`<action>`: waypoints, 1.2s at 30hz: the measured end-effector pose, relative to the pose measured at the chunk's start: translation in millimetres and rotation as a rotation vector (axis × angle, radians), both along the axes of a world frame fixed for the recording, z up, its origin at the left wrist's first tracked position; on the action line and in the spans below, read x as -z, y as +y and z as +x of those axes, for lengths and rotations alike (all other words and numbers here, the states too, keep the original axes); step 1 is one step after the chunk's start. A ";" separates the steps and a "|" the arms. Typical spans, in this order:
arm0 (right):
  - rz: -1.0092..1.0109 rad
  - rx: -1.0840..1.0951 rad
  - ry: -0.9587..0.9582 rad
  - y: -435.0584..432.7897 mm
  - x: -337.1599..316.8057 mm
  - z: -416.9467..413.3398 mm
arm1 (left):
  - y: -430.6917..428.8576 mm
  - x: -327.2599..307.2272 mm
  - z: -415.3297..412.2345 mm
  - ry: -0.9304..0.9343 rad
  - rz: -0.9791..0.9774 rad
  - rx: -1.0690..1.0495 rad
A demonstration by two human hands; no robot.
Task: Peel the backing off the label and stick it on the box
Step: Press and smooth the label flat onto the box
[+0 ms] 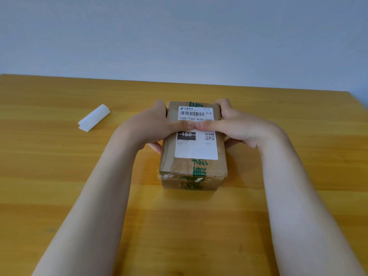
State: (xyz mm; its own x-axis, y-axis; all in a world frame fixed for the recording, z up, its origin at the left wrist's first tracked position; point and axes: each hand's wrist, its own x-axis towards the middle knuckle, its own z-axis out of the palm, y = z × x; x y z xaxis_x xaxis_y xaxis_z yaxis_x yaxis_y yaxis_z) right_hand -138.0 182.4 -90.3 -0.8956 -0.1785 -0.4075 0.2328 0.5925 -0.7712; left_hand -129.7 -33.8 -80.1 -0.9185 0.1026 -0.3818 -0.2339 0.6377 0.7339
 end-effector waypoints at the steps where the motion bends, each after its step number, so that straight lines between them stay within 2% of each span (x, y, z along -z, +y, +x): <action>1: 0.016 0.023 0.017 -2.2 0.4 -0.7 | 2.4 1.4 -0.4 0.026 -0.013 -0.030; 7: 0.059 0.149 0.125 -9.4 2.8 -4.7 | 11.3 8.2 -5.7 0.092 -0.088 -0.134; 15: -0.008 0.214 0.183 -10.0 6.8 -8.3 | 5.5 18.0 -16.0 0.119 -0.001 -0.186; 36: -0.009 0.201 0.312 -10.0 14.1 -11.1 | 8.3 18.6 -12.0 0.200 -0.118 -0.115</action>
State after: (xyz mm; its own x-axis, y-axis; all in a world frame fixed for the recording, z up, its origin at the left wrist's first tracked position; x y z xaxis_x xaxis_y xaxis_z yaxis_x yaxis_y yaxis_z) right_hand -149.1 172.4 -104.3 -0.9940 0.0115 -0.1086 0.0969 0.5519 -0.8283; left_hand -141.7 -25.4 -98.7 -0.9799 -0.0411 -0.1950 -0.1676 0.6991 0.6951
